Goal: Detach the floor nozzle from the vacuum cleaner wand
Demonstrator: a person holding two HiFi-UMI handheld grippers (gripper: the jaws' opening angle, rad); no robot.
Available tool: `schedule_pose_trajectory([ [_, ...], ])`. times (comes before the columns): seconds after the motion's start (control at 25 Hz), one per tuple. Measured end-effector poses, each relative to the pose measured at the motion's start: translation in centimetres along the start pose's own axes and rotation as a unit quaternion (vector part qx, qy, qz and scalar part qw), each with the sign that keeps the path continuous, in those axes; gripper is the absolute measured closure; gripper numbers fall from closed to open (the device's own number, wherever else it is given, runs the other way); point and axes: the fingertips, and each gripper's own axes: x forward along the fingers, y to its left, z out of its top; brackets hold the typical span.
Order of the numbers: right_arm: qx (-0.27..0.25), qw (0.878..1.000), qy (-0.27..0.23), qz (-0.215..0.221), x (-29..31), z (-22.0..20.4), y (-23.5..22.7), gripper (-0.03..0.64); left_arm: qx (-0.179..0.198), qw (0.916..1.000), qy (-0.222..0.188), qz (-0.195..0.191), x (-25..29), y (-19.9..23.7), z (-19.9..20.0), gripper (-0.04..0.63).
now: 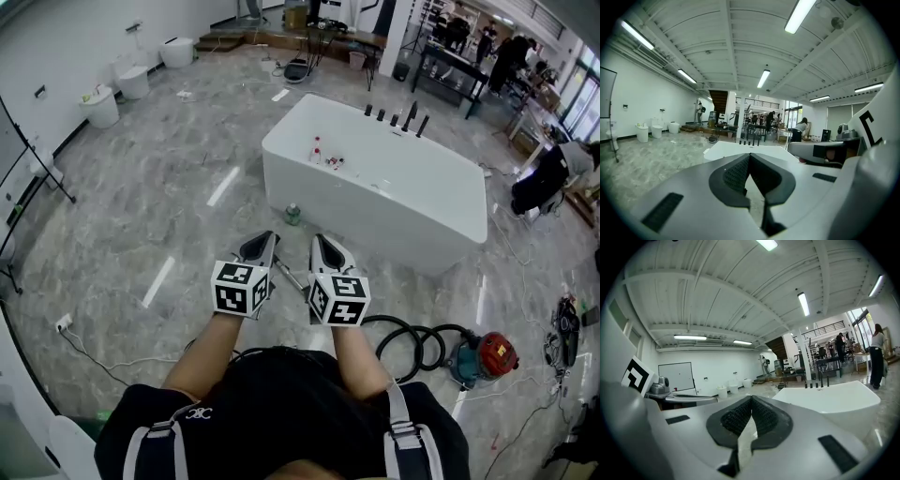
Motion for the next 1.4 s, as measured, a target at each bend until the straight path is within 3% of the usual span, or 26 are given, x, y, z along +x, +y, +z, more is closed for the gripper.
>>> schedule_pose_trajectory([
  [0.48,0.003,1.000,-0.009,0.002,10.1,4.1,-6.4,0.603,0.006,1.0000,0.000,-0.004,11.4,3.5,3.6,0.588],
  [1.2,-0.003,0.999,0.037,-0.010,15.9,1.5,-9.0,0.603,-0.024,0.9989,0.035,-0.021,18.2,6.9,1.4,0.588],
  [1.4,-0.012,0.999,0.048,-0.015,19.5,1.4,-8.6,0.604,-0.034,0.9982,0.036,-0.034,20.3,9.7,1.7,0.588],
])
